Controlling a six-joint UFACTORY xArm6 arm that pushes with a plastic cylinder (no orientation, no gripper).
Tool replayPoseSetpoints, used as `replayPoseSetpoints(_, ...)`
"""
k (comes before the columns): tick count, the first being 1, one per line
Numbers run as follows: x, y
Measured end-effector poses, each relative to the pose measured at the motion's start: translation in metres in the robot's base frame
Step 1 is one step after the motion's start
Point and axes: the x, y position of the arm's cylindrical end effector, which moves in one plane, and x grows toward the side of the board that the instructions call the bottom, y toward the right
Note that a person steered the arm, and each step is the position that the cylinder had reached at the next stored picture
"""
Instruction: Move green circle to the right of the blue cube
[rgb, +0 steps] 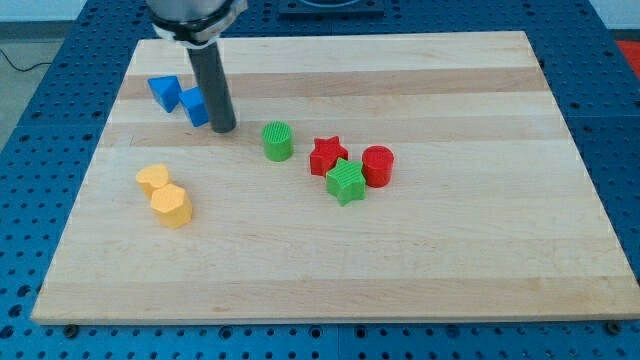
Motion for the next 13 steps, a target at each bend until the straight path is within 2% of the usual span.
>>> replayPoseSetpoints(2, -0.007, -0.026)
replayPoseSetpoints(3, 0.008, -0.025)
replayPoseSetpoints(6, 0.081, 0.030)
replayPoseSetpoints(7, 0.075, 0.080)
replayPoseSetpoints(9, 0.023, 0.160)
replayPoseSetpoints(11, 0.044, 0.109)
replayPoseSetpoints(13, 0.100, 0.055)
